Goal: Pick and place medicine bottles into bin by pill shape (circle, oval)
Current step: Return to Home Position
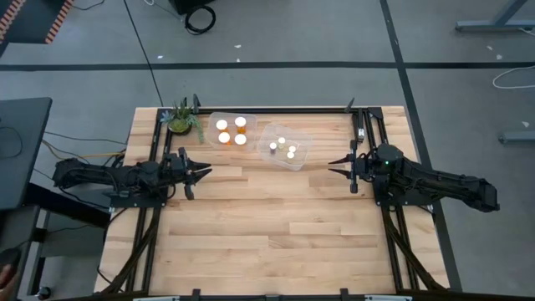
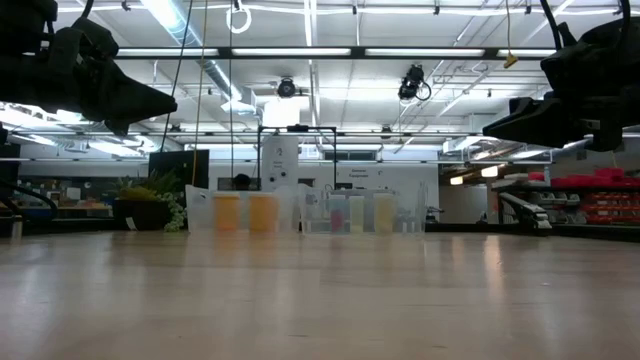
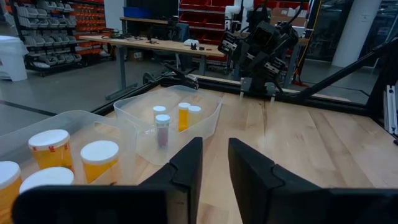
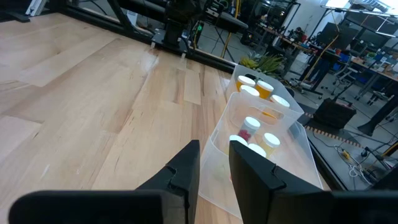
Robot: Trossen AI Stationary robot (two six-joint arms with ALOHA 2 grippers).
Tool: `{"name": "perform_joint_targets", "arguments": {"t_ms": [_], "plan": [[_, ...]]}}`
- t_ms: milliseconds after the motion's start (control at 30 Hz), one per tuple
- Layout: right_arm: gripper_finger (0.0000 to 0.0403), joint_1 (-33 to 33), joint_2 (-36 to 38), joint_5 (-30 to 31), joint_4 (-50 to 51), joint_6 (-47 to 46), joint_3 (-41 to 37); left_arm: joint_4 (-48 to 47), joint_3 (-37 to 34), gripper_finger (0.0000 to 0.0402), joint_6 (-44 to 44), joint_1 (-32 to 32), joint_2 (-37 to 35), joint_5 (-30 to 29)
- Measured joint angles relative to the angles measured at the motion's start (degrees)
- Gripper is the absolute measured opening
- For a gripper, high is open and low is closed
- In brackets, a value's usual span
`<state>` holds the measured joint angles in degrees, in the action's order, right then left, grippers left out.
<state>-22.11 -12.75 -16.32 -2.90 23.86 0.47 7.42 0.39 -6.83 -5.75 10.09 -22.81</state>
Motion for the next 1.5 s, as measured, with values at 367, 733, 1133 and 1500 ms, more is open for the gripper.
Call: {"name": "perform_joint_targets", "arguments": {"t_ms": [367, 733, 1133, 1500], "plan": [[0.0093, 0.00, -0.01, 0.00, 0.00, 0.00, 0.00, 0.00, -0.01, 0.0085, 0.02, -0.01, 0.00, 0.00], [0.0093, 0.00, 0.00, -0.01, -0.02, 0.00, 0.00, 0.00, -0.01, 0.0091, 0.00, 0.01, 0.00, 0.00], [0.0093, 0.00, -0.02, 0.00, -0.01, 0.00, 0.00, 0.00, 0.00, 0.0082, 0.02, 0.01, 0.00, -0.01], [0.0093, 0.00, -0.02, 0.00, -0.02, 0.00, 0.00, 0.00, -0.01, 0.0089, 0.00, 0.00, 0.00, 0.00]]}}
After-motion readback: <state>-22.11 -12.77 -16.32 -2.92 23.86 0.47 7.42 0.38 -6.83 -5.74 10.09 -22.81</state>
